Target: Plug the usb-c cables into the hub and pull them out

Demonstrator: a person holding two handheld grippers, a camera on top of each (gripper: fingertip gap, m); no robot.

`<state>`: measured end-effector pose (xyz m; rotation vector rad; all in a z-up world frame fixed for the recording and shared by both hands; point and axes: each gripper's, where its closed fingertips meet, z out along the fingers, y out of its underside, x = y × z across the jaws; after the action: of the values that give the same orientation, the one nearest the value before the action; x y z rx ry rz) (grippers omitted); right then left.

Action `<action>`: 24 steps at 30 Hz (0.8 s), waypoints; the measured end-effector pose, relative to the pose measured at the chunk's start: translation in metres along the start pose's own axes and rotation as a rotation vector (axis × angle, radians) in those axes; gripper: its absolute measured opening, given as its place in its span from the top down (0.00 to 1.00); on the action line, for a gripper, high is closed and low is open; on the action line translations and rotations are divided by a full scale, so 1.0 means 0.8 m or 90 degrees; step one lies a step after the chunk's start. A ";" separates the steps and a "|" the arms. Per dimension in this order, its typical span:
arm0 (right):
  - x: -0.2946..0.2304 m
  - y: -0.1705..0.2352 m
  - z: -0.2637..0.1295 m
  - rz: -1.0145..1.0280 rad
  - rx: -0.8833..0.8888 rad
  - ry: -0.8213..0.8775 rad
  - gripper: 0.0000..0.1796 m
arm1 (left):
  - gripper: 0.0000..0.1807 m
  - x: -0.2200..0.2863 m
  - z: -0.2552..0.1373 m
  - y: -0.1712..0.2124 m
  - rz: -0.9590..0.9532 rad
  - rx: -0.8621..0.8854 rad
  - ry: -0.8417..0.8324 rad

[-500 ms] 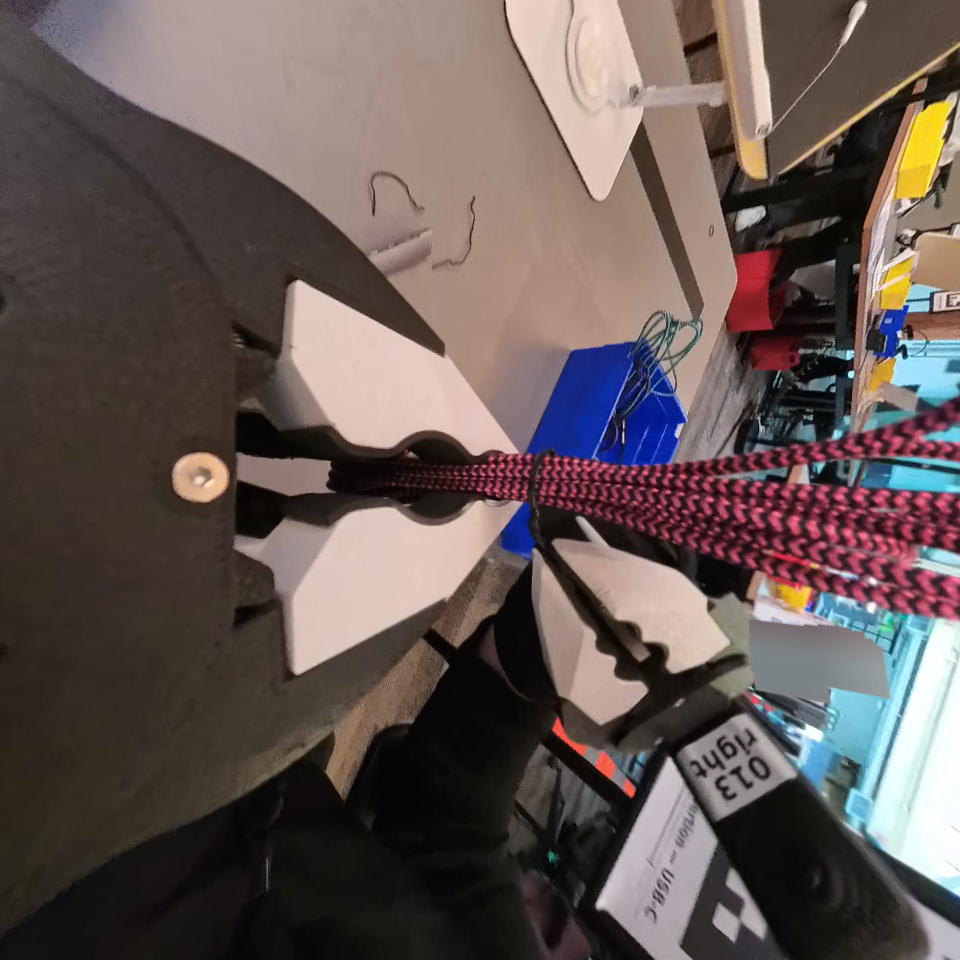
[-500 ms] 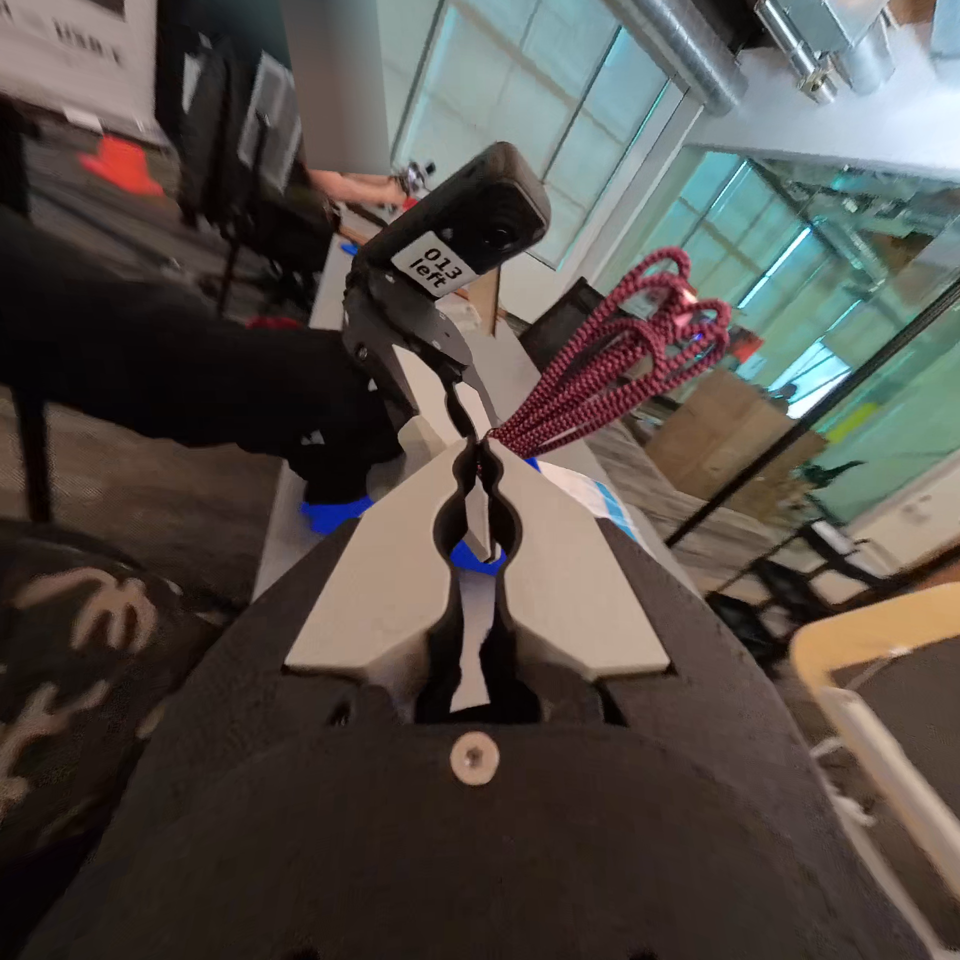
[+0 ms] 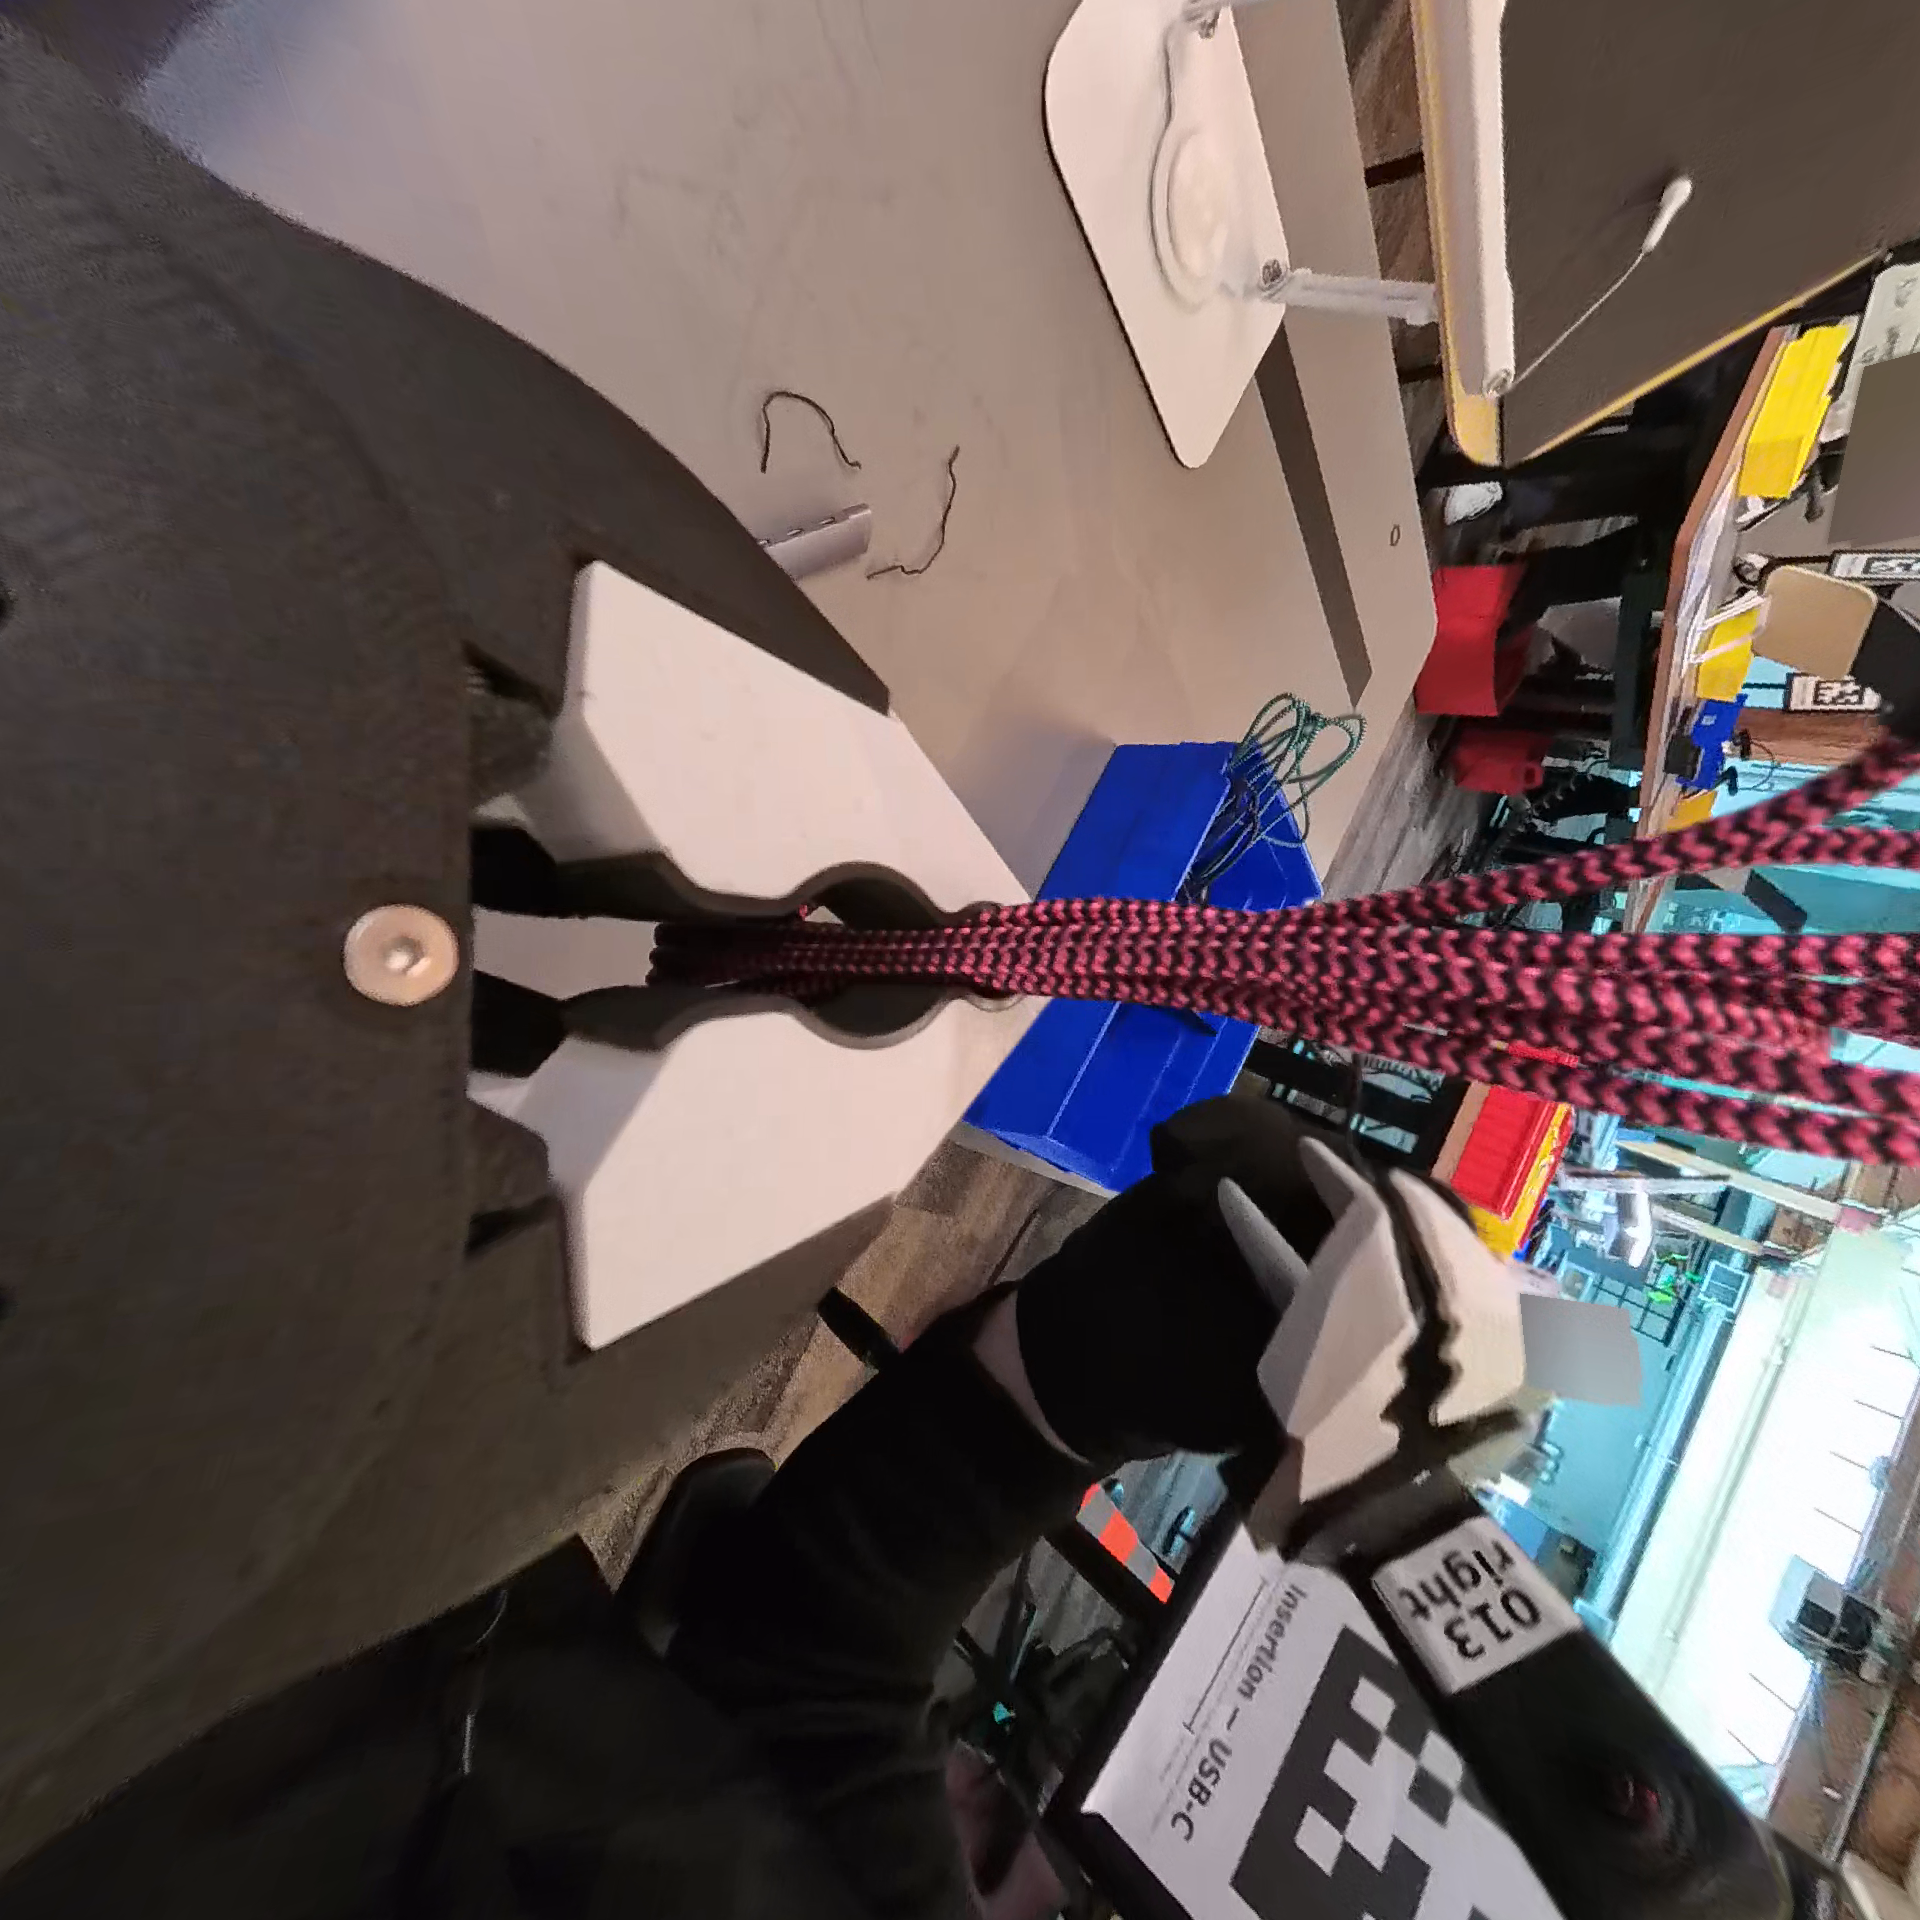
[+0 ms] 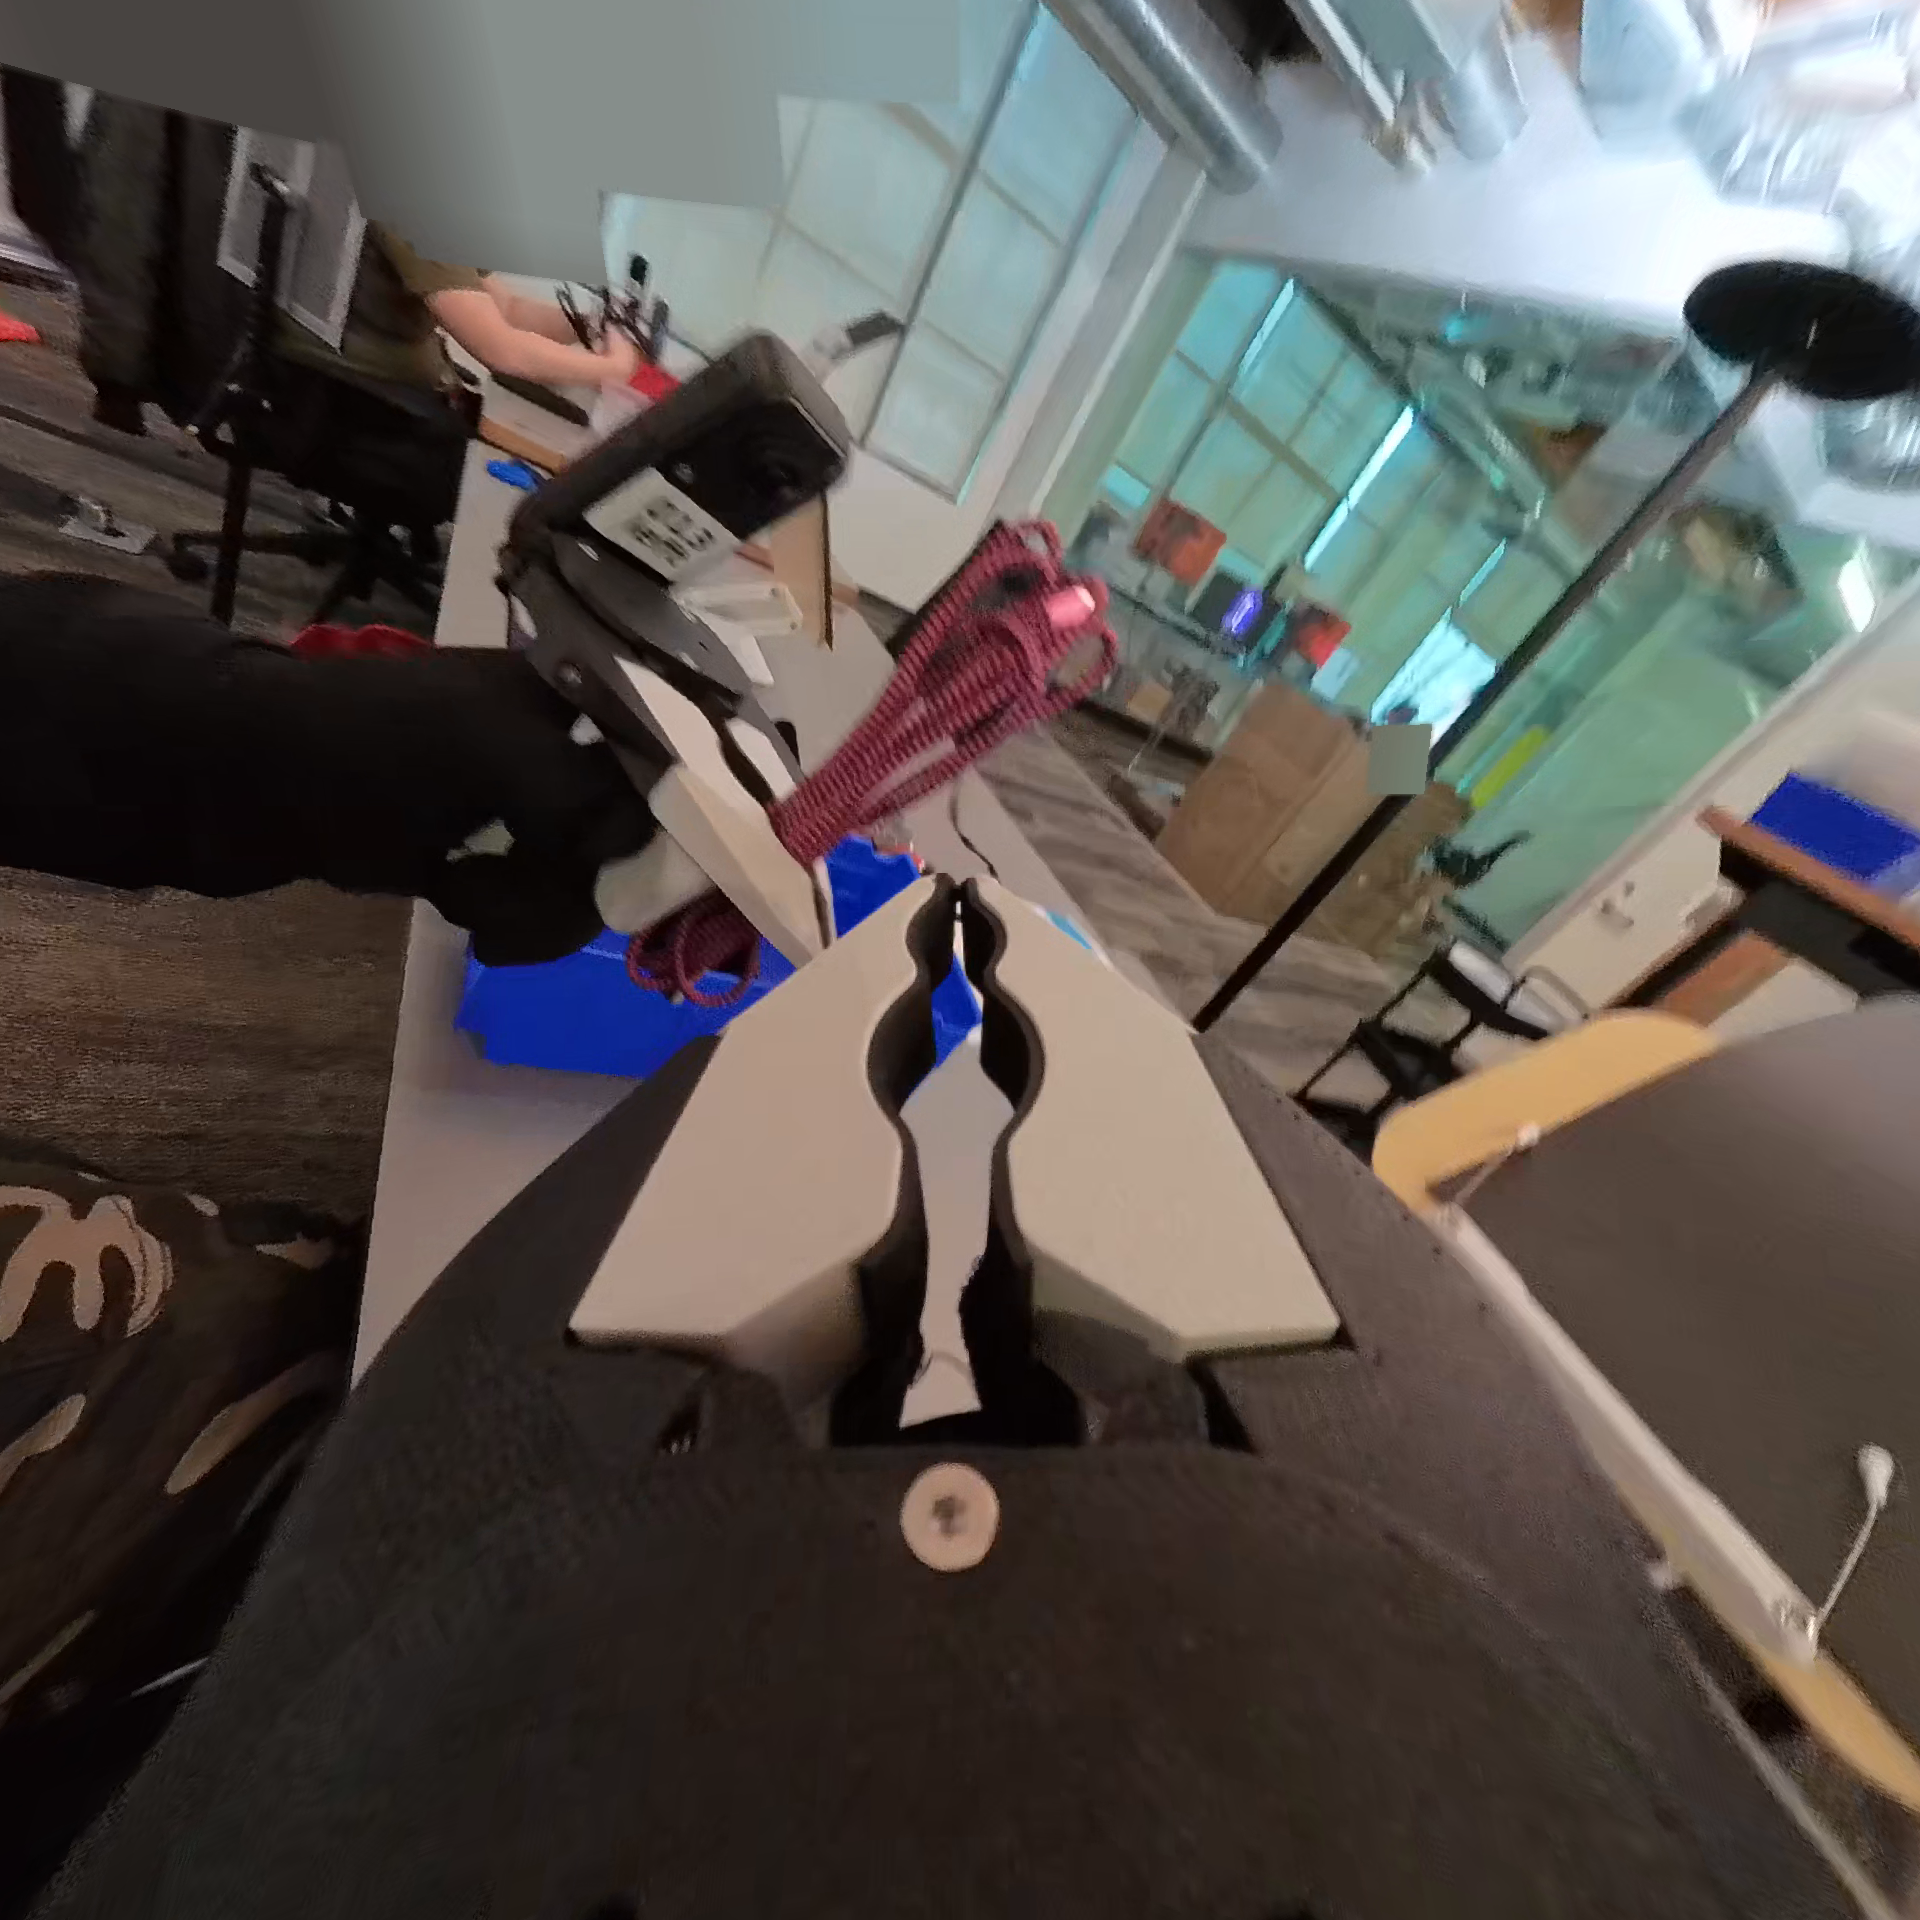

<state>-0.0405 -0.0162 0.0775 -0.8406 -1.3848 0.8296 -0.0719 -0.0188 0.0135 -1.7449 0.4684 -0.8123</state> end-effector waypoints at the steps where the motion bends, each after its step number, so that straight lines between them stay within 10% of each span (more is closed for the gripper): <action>1: 0.009 0.011 -0.001 0.017 -0.018 0.013 1.00 | 1.00 -0.003 -0.001 0.001 -0.002 -0.002 -0.004; 18: 0.034 0.359 -0.012 0.255 -0.491 0.166 1.00 | 1.00 -0.037 0.022 0.061 -0.047 -0.103 -0.024; 24: 0.039 0.385 -0.024 0.289 -0.518 0.195 0.66 | 1.00 -0.038 0.031 0.076 -0.069 -0.112 -0.009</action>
<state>-0.0220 0.1573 -0.1786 -1.8779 -1.2610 0.4110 -0.0701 -0.0014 -0.0565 -1.9517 0.4509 -0.8551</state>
